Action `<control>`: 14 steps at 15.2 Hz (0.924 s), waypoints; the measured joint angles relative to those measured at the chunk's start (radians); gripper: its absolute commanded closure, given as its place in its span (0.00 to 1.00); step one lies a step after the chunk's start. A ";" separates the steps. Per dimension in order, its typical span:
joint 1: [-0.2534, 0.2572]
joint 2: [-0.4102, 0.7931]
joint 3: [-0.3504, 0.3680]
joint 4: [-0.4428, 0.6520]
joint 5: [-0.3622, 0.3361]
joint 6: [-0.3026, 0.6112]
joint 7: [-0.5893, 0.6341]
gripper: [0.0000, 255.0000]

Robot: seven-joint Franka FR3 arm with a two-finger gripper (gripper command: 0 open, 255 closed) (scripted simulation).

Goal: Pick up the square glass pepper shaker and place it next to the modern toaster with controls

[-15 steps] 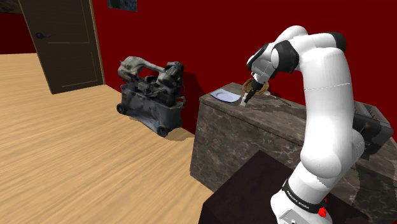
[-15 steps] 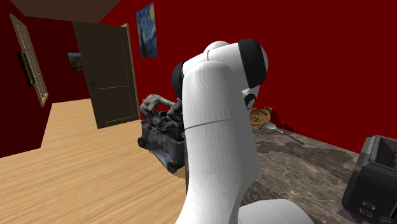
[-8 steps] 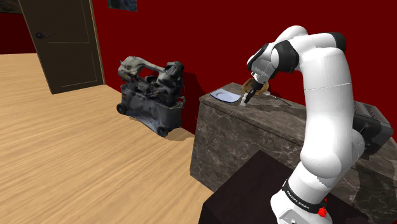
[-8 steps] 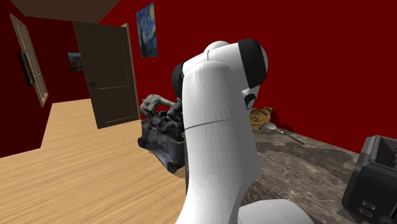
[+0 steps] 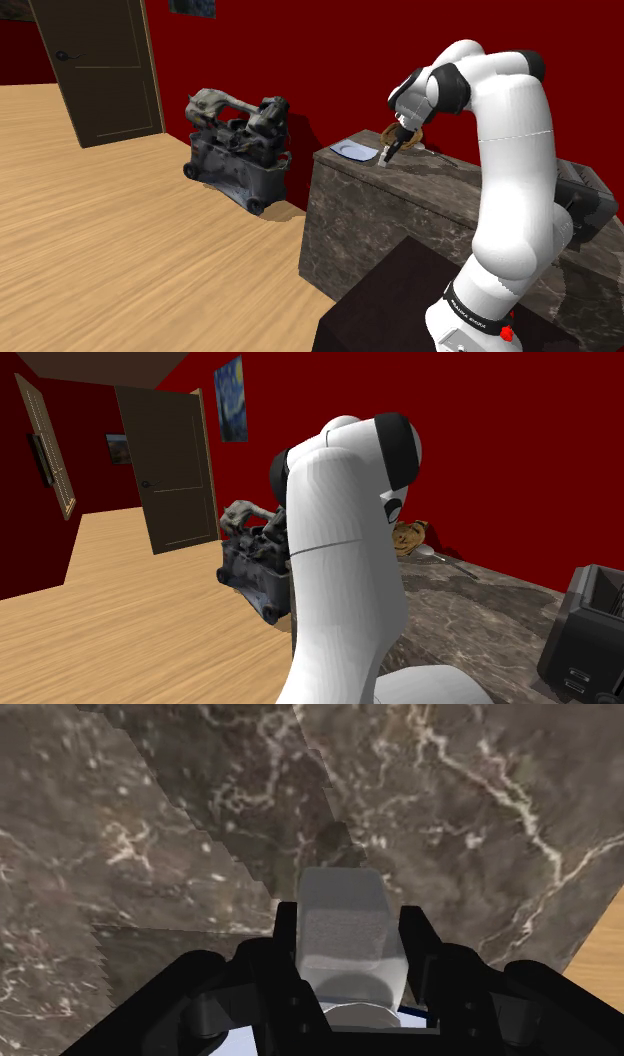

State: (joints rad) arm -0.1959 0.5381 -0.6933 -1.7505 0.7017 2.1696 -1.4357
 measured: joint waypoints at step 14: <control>0.030 -0.086 -0.052 0.062 -0.090 -0.119 0.080 1.00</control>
State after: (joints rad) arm -0.1660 0.4524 -0.7449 -1.6880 0.6117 2.0504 -1.3560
